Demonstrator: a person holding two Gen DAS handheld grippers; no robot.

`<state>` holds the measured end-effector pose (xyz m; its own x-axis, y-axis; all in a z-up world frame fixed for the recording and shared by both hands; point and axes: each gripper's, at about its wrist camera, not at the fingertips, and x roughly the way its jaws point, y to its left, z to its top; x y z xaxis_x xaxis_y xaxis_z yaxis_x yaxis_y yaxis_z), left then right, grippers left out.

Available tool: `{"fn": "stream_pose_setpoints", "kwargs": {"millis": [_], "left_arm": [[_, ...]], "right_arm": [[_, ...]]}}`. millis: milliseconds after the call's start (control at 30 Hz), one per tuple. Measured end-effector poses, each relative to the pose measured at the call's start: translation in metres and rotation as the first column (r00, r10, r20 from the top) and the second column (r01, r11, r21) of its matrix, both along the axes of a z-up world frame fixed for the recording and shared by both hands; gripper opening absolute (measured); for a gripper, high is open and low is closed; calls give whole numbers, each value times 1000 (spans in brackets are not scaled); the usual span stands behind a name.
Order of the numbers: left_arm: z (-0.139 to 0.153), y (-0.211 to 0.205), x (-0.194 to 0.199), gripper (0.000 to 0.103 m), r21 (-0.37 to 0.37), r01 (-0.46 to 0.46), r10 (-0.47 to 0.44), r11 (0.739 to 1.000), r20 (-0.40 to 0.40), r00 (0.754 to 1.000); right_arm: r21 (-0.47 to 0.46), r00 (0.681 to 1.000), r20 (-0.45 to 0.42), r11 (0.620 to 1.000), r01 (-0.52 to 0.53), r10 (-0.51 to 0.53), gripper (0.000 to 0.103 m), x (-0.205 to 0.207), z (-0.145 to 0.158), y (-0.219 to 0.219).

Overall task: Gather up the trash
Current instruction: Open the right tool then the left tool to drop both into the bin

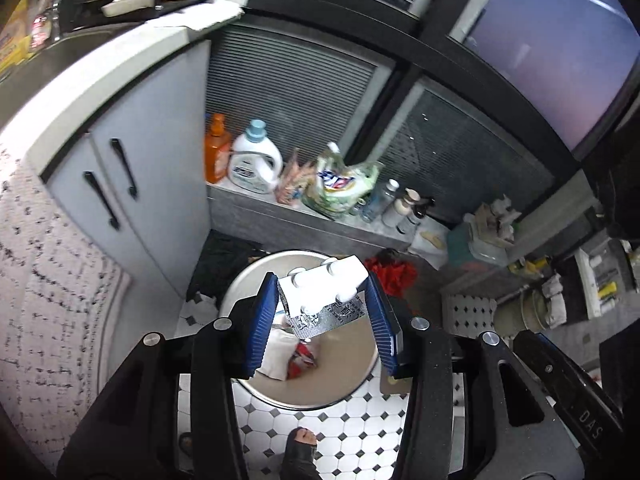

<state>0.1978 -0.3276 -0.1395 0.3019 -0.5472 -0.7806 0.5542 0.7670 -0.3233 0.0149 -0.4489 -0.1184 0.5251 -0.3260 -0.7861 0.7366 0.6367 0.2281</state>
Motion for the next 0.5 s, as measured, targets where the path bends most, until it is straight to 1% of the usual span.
{"fn": "stream_pose_setpoints", "kwargs": {"millis": [33,100,133,200,367,500], "left_arm": [[0,-4,-1,46,-6,8,-8,1000,-5,1000],[0,-8,-3,62,-18,14,-14,1000,-11,1000],[1,-8,-3,63,-27,16,-16,1000,-9,1000],[3,-7,-4,66,-22,10,-10,1000,5,1000],[10,12,6,73,-3,-52,52,999,19,998],[24,35,13,82,1,-101,101,995,53,993]], "right_arm": [[1,1000,0,1000,3,-3,35,-2,0,-2],[4,1000,1,1000,5,-5,35,-5,-1,-4],[6,1000,3,1000,4,-4,35,-6,-1,-4],[8,1000,8,1000,3,-3,35,-7,0,-5],[14,1000,23,1000,-10,10,36,-4,3,-2],[9,998,44,999,-36,35,43,5,11,6]]}}
